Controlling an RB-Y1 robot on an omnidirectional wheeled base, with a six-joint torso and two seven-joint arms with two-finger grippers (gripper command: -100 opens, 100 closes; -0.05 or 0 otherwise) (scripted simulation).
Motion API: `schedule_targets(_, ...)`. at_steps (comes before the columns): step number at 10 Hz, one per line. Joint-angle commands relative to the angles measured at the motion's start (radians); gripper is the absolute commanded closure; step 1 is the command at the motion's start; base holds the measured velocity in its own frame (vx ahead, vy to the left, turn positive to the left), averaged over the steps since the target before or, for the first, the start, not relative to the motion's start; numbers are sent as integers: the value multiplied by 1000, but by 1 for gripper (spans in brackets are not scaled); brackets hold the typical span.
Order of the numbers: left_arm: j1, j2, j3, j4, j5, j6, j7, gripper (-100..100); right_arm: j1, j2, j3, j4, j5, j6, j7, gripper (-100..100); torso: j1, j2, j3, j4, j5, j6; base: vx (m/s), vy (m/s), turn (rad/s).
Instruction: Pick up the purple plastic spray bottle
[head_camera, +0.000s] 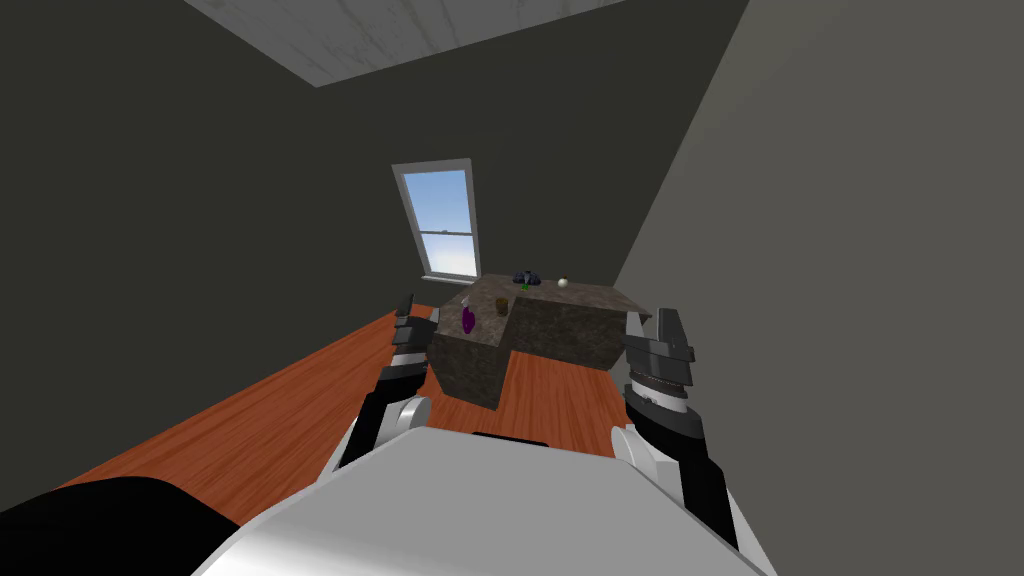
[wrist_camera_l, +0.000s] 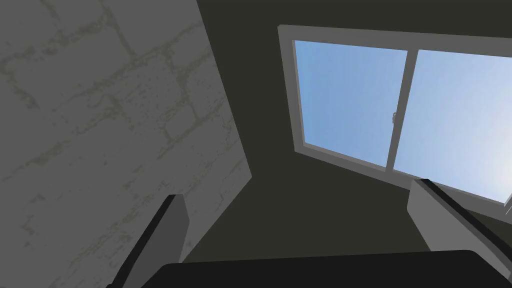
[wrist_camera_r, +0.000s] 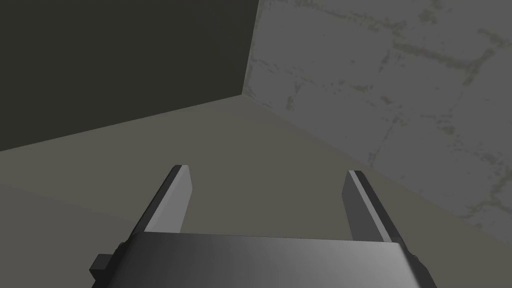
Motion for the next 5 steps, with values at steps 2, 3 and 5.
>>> schedule_targets(2,-11,72,19,12,17,31,17,-100,0,0,0,0,0,0,0,0,0,0,0,0,0,0,-6,-20,15)
schedule_targets(3,-19,100,32,20,29,52,28,-100,0,0,0,0,0,0,0,0,-1,0,0,0,0,0,-12,-36,22)
schedule_targets(5,-38,145,64,39,58,105,57,-100,0,0,0,0,0,0,0,0,-3,1,1,0,-1,0,-18,-56,27)
